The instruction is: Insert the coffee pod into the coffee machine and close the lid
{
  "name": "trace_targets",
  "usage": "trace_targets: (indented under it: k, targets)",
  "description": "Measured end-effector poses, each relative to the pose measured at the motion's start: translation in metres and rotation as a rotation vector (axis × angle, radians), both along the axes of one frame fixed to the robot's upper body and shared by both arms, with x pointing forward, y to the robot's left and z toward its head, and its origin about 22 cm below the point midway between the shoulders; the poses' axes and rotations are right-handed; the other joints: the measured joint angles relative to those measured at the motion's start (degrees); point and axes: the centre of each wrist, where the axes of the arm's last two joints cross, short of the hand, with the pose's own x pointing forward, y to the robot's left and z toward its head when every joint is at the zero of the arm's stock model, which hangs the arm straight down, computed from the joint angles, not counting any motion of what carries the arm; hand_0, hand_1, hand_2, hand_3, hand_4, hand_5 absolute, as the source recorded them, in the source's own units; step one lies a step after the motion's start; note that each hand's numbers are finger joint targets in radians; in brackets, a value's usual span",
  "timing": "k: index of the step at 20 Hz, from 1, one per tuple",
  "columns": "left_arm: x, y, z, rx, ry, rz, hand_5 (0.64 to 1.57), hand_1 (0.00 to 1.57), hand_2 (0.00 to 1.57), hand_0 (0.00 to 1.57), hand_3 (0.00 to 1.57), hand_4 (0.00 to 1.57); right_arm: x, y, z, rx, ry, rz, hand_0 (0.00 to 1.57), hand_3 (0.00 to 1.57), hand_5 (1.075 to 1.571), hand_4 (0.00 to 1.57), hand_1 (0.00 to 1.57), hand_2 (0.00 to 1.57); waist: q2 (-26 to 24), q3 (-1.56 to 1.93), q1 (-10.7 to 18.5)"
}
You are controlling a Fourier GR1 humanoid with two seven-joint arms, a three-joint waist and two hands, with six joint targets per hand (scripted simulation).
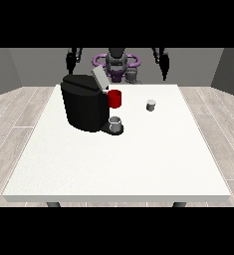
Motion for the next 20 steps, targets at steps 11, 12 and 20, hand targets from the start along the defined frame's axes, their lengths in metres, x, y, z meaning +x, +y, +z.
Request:
trace_targets:
  k: [11, 12, 20]
  targets:
    - [-0.012, 0.019, 0.005, 0.246, -0.108, -0.233, 1.571, 0.00, 0.00, 0.00, 0.00, 0.00, -0.007, -0.010, -0.025, -0.073, 0.062, -0.115, 0.00, 0.00, 1.571, 0.00, 0.00, 0.00, -0.89, -0.07, -0.36]
    - [-0.010, 0.022, 0.006, 0.267, -0.110, -0.243, 1.571, 0.00, 0.00, 0.00, 0.00, 0.00, -0.006, -0.007, -0.024, -0.085, 0.063, -0.119, 0.00, 0.00, 1.571, 0.00, 0.00, 0.00, -0.72, -0.08, -0.79]
    - [0.031, 0.047, 0.031, 0.461, -0.072, -0.241, 1.571, 0.00, 0.00, 0.00, 0.00, 0.00, 0.012, 0.010, -0.010, -0.123, -0.014, -0.086, 0.00, 0.00, 1.571, 0.00, 0.00, 0.00, 4.48, -0.09, -4.77]
